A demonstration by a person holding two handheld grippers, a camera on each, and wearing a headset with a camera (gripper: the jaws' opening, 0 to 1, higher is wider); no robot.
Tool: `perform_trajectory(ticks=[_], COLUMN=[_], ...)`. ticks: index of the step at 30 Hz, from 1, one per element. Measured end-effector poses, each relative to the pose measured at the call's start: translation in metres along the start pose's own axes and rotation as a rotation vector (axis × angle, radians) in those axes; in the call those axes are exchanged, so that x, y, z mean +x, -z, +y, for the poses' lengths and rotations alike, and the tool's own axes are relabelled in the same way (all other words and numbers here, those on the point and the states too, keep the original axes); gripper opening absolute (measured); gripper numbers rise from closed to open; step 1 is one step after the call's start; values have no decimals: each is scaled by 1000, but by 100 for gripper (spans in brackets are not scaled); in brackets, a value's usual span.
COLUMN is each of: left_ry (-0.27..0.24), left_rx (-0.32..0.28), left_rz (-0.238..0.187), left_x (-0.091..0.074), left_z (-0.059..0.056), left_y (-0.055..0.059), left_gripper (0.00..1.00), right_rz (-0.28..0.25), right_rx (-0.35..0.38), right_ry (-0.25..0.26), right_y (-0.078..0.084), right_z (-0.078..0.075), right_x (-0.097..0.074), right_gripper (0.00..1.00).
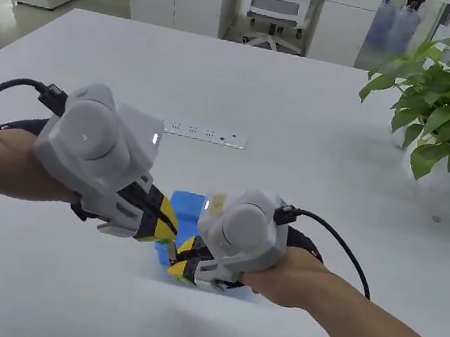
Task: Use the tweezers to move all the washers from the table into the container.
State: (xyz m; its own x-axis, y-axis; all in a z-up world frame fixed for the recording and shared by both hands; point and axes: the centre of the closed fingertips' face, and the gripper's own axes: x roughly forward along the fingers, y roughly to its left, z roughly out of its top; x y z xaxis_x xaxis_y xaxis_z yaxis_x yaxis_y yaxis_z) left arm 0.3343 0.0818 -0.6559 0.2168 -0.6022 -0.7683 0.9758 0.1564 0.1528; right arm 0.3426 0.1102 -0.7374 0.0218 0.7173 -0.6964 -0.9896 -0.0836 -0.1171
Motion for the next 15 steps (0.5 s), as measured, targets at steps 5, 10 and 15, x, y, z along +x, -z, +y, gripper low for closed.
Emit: perform_trajectory(ticks=[5, 10, 15], left_ry=[-7, -7, -11], left_rx=[8, 18, 28], left_rz=[-2, -7, -11], left_x=[0, 1, 2], left_z=[8, 17, 27], left_y=[-2, -5, -8], left_gripper=[6, 6, 6], right_rz=[5, 11, 11], right_rx=[-11, -17, -16], right_ry=[9, 17, 29], right_y=[-1, 0, 2], right_z=[-7, -16, -27], right_x=[-3, -6, -10], right_gripper=[8, 9, 9])
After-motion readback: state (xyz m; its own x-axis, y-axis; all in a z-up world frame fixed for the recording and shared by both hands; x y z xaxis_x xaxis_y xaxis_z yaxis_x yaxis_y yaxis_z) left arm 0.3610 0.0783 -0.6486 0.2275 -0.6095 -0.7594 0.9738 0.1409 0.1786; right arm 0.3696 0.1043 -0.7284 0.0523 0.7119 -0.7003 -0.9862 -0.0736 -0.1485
